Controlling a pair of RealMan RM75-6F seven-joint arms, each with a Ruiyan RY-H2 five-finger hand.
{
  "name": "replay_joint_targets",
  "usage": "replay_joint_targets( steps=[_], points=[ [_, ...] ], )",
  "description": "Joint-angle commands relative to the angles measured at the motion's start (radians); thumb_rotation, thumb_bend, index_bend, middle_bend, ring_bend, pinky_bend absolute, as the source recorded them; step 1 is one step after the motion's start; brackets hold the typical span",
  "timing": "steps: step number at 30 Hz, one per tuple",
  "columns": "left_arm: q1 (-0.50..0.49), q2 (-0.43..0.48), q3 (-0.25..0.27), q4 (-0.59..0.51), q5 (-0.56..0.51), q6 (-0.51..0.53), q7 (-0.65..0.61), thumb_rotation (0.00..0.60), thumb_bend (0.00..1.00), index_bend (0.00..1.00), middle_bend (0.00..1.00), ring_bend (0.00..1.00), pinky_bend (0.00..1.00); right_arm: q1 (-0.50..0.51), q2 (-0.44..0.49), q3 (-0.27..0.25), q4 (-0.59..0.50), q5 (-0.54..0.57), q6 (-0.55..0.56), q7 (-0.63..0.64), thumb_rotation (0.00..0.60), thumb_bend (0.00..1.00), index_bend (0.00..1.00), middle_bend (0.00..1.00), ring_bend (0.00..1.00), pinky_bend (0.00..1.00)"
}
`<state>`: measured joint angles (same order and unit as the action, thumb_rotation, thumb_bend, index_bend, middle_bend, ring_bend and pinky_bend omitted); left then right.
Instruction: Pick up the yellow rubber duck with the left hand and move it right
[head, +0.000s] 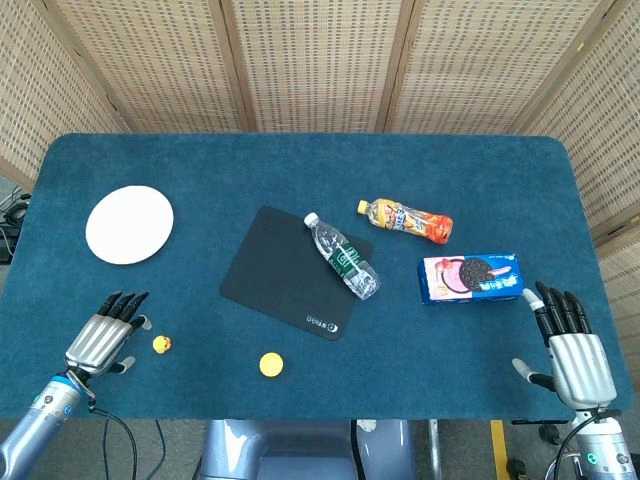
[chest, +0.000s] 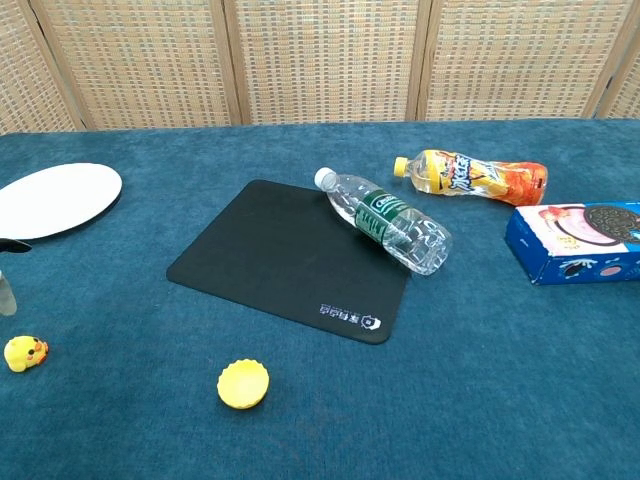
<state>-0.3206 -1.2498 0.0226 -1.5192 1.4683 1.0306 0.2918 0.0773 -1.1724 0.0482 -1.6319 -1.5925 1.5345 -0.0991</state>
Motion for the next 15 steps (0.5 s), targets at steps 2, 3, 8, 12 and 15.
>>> replay_joint_targets(
  steps=[2,3,8,12,15],
  points=[
    [-0.008,-0.022,0.002,0.016,-0.006,-0.004,0.008,0.600,0.25,0.36,0.00,0.00,0.00,0.001,0.001,0.001,0.000,0.003,-0.002,0.003,0.600,0.00,0.03,0.00,0.00,0.01],
    [-0.009,-0.025,0.002,0.018,-0.006,-0.002,0.009,0.600,0.25,0.36,0.00,0.00,0.00,0.001,0.001,0.001,0.000,0.003,-0.002,0.004,0.600,0.00,0.03,0.00,0.00,0.01],
    [-0.016,-0.044,0.000,0.025,-0.009,0.003,0.015,0.600,0.25,0.40,0.00,0.00,0.00,0.001,0.002,0.001,0.000,0.002,-0.001,0.007,0.600,0.00,0.03,0.00,0.00,0.01],
    [-0.022,-0.053,0.001,0.025,-0.011,0.004,0.027,0.600,0.25,0.41,0.00,0.00,0.00,0.001,0.004,0.002,-0.001,0.004,-0.002,0.011,0.600,0.00,0.03,0.00,0.00,0.01],
    [-0.026,-0.057,0.001,0.024,-0.017,0.001,0.033,0.600,0.26,0.41,0.00,0.00,0.00,0.000,0.005,0.003,-0.001,0.005,0.000,0.014,0.600,0.00,0.03,0.00,0.00,0.01]
  ],
)
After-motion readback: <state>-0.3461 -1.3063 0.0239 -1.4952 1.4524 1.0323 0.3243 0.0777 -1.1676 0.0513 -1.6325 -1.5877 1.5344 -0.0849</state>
